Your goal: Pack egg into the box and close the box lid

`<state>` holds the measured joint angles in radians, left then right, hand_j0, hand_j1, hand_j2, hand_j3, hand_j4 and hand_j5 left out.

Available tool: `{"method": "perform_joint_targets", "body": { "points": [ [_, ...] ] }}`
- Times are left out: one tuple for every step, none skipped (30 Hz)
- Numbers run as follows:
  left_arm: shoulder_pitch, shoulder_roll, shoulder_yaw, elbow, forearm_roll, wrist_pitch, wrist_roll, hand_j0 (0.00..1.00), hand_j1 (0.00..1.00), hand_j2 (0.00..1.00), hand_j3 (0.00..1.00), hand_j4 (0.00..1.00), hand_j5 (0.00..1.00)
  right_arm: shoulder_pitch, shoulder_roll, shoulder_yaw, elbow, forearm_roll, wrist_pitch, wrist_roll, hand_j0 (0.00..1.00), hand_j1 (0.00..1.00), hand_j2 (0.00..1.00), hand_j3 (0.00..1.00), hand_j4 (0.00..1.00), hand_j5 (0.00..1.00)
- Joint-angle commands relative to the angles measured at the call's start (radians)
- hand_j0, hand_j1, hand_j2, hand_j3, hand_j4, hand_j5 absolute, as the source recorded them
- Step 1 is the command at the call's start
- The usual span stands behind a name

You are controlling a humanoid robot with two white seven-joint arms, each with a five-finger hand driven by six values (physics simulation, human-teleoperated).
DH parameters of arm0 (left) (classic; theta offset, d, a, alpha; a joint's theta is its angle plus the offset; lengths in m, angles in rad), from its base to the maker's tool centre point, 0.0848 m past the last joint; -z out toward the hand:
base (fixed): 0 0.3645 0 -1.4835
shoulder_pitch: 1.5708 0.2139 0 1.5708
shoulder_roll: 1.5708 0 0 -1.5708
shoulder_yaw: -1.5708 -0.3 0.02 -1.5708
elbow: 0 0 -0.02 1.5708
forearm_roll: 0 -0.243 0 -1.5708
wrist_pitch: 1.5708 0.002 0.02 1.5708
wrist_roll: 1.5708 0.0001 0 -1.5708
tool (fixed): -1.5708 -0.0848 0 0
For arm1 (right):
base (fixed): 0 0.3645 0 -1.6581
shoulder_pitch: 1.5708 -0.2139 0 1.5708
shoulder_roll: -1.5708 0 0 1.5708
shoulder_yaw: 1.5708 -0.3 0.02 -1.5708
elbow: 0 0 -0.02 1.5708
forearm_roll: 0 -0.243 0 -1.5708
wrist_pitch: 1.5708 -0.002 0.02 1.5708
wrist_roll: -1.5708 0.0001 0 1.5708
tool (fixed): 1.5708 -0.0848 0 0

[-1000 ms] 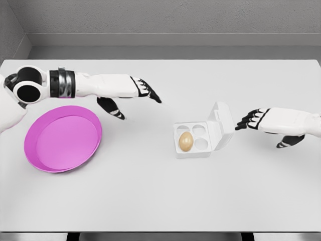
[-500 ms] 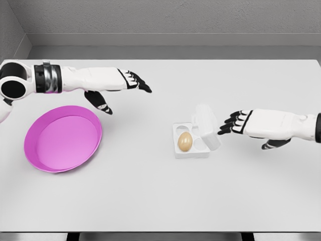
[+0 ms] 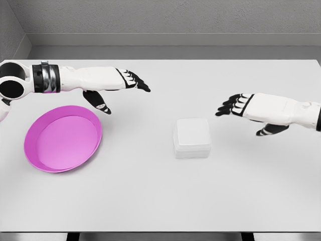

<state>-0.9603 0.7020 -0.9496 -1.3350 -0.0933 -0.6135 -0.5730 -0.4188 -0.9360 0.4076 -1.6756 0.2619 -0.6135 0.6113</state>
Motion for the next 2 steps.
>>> {"method": "perform_joint_targets", "body": {
  "points": [
    [0.0,0.001,0.002,0.0,0.007,0.003,0.001,1.0,1.0,1.0,1.0,1.0,1.0,0.0,0.0,-0.013,0.013,-0.007,0.003,0.0,1.0,1.0,1.0,1.0,1.0,1.0],
    [0.0,0.001,0.002,0.0,0.007,0.003,0.001,1.0,1.0,1.0,1.0,1.0,1.0,0.0,-0.001,-0.013,0.013,-0.007,0.003,0.0,1.0,1.0,1.0,1.0,1.0,1.0]
  ]
}}
